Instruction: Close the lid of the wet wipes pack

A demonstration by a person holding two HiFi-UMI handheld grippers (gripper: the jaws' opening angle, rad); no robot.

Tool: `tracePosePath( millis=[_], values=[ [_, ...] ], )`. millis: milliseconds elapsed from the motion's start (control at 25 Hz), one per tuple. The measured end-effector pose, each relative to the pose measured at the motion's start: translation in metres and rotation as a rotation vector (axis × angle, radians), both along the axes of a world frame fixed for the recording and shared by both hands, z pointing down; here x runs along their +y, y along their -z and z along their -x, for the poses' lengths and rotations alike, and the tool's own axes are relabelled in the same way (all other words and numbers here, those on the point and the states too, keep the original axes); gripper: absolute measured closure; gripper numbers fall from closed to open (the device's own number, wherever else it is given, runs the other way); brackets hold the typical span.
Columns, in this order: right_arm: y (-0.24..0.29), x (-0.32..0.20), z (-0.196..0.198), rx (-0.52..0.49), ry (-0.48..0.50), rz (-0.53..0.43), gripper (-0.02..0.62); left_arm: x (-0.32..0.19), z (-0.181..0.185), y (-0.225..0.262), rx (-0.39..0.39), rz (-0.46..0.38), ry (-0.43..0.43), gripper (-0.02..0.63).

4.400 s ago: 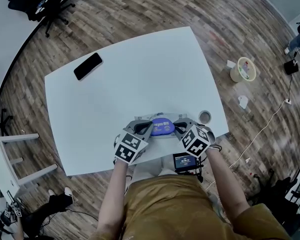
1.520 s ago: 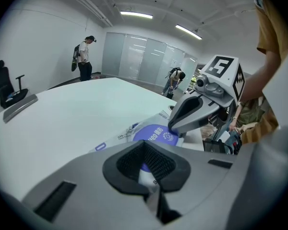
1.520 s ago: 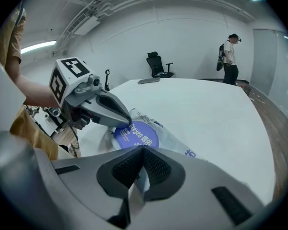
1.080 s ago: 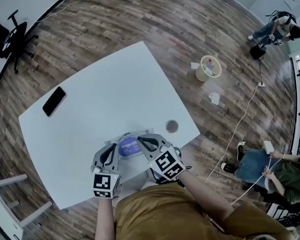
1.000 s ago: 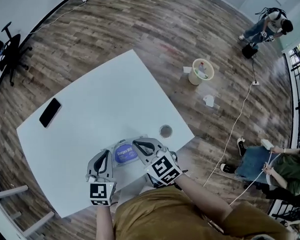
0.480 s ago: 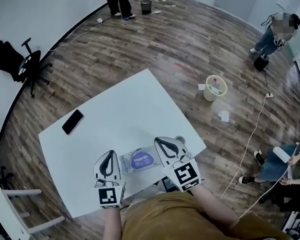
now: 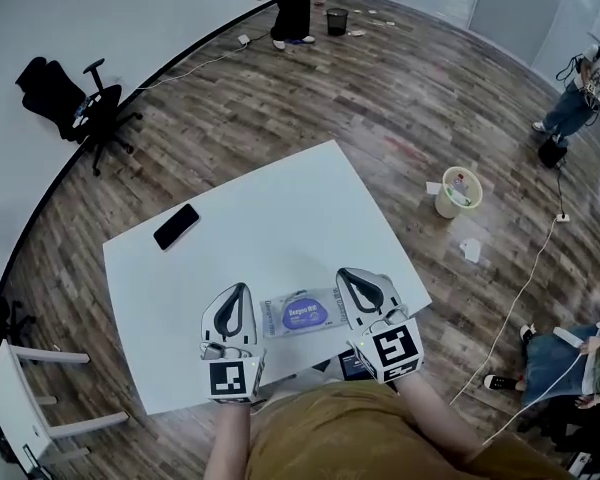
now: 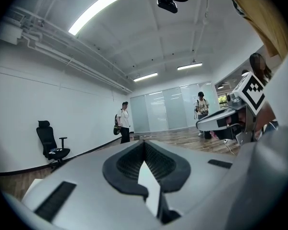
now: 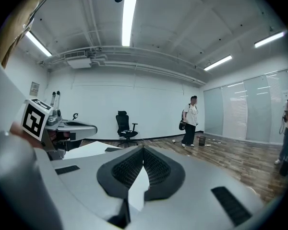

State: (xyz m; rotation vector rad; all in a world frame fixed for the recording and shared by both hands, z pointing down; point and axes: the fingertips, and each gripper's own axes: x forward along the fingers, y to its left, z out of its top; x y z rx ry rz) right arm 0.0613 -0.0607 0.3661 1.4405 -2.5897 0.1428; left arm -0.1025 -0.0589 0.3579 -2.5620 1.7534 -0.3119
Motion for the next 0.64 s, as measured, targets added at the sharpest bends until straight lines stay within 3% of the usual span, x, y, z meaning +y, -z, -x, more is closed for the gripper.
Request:
tracePosePath(
  millis=[240, 640],
  values=[
    [0.003, -0.001, -0.001, -0.001, 0.006, -0.002, 0.586, 0.003, 0.001, 0.001, -0.037, 0.021, 0.012, 0.6],
    [0.002, -0.005, 0.002, 0.001, 0.014, -0.009, 0.586, 0.002, 0.01, -0.001, -0.019, 0.004, 0.022, 0.6]
  ],
)
